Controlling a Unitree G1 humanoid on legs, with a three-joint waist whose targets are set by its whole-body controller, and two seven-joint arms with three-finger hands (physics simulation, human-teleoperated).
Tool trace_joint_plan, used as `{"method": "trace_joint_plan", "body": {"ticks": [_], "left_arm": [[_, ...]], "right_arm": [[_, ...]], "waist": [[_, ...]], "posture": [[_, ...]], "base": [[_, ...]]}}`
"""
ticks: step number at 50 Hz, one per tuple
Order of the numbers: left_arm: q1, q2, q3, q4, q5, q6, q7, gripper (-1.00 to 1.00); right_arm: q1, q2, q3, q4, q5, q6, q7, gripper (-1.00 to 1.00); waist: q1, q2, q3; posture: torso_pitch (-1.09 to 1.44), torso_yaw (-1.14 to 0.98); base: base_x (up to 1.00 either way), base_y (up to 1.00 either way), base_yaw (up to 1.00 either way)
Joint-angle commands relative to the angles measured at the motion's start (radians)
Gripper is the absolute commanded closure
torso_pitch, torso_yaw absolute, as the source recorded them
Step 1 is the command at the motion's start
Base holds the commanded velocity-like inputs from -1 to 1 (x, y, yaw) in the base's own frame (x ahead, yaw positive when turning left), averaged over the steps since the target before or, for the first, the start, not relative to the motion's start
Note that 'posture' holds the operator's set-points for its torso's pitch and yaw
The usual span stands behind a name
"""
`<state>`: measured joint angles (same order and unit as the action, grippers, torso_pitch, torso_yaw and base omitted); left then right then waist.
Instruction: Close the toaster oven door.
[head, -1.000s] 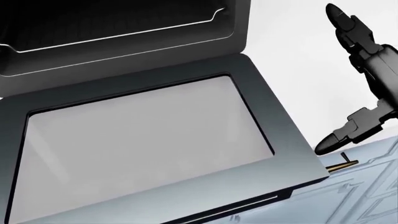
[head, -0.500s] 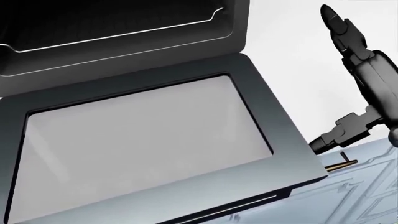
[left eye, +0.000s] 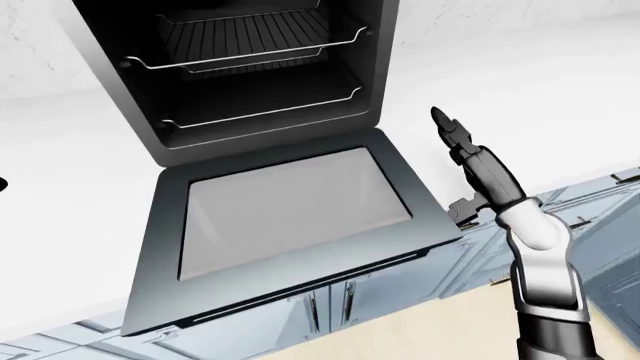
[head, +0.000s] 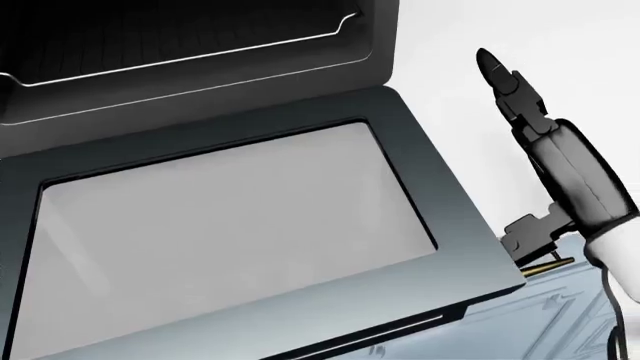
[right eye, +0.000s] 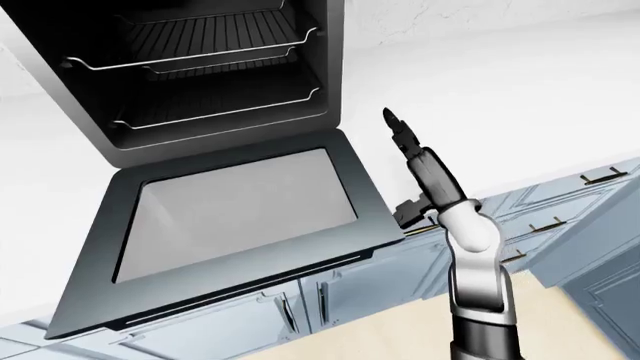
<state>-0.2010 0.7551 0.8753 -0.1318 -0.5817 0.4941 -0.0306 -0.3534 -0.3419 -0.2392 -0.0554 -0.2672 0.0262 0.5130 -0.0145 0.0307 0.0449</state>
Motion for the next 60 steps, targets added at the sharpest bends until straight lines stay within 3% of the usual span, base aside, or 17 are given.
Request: {"method": "trace_joint_plan", "body": {"ticks": [1, 6, 12, 17, 20, 21, 24, 27, 33, 38, 48, 54, 60], "left_arm": [[-0.016, 0.029, 0.018, -0.029, -0.001, -0.03, -0.001, -1.0], [-0.015, 0.029, 0.018, -0.028, 0.0, -0.032, -0.001, -1.0], [-0.016, 0.032, 0.02, -0.028, -0.003, -0.031, 0.0, -1.0], [-0.016, 0.035, 0.023, -0.03, -0.005, -0.028, 0.001, -1.0], [-0.015, 0.035, 0.024, -0.03, -0.006, -0.028, 0.0, -1.0], [-0.016, 0.037, 0.025, -0.029, -0.006, -0.028, 0.0, -1.0], [-0.015, 0.036, 0.024, -0.028, -0.006, -0.03, -0.001, -1.0], [-0.015, 0.036, 0.024, -0.026, -0.006, -0.031, -0.001, -1.0], [-0.015, 0.037, 0.026, -0.027, -0.007, -0.03, 0.0, -1.0], [-0.015, 0.037, 0.026, -0.028, -0.007, -0.03, 0.0, -1.0], [-0.014, 0.04, 0.029, -0.026, -0.008, -0.03, -0.001, -1.0], [-0.016, 0.046, 0.032, -0.022, -0.013, -0.029, 0.001, -1.0], [-0.014, 0.047, 0.033, -0.015, -0.012, -0.034, 0.0, -1.0]], "right_arm": [[-0.022, -0.004, -0.006, -0.041, 0.007, -0.022, -0.016, -1.0], [-0.087, 0.013, -0.031, -0.085, 0.1, 0.108, -0.058, -1.0], [-0.169, -0.023, -0.038, -0.111, 0.206, 0.227, -0.143, -1.0], [-0.198, -0.043, -0.023, -0.115, 0.224, 0.234, -0.174, -1.0], [-0.212, -0.028, -0.028, -0.117, 0.24, 0.249, -0.233, -1.0], [-0.216, -0.005, -0.04, -0.14, 0.275, 0.313, -0.275, -1.0], [-0.153, 0.049, -0.015, -0.191, 0.303, 0.365, -0.355, -1.0], [-0.161, 0.094, -0.009, -0.203, 0.336, 0.424, -0.488, -1.0], [-0.156, 0.119, 0.037, -0.224, 0.35, 0.423, -0.609, -1.0], [-0.223, 0.108, 0.04, -0.205, 0.355, 0.428, -0.669, -1.0], [-0.231, 0.121, 0.071, -0.214, 0.359, 0.437, -0.672, -1.0], [-0.246, 0.151, 0.125, -0.227, 0.322, 0.46, -0.629, -1.0], [-0.294, 0.173, 0.134, -0.222, 0.296, 0.479, -0.613, -1.0]], "waist": [[0.0, 0.006, -0.019], [0.0, 0.007, -0.02], [0.0, 0.012, -0.016], [0.001, 0.01, -0.015], [0.001, 0.008, -0.017], [0.001, 0.008, -0.017], [0.003, 0.007, -0.018], [0.004, 0.008, -0.018], [0.007, 0.012, -0.017], [0.005, 0.015, -0.015], [0.006, 0.014, -0.015], [0.005, 0.015, -0.016], [0.004, 0.019, -0.016]], "posture": [[0.0, 0.0], [0.0, 0.0], [0.0, 0.0], [0.0, 0.0], [0.0, 0.0], [0.0, 0.0], [0.0, 0.0], [0.0, 0.0], [0.0, 0.0], [0.0, 0.0], [0.0, 0.0], [0.0, 0.0], [0.0, 0.0]], "base": [[0.0, 0.0, 0.0], [0.0, 0.0, 0.0], [0.0, 0.0, 0.0], [0.0, 0.0, 0.0], [0.0, 0.0, 0.0], [0.0, 0.0, 0.0], [0.0, 0.0, 0.0], [0.0, 0.0, 0.0], [0.0, 0.0, 0.0], [0.0, 0.0, 0.0], [0.0, 0.0, 0.0], [0.0, 0.0, 0.0], [0.0, 0.0, 0.0]]}}
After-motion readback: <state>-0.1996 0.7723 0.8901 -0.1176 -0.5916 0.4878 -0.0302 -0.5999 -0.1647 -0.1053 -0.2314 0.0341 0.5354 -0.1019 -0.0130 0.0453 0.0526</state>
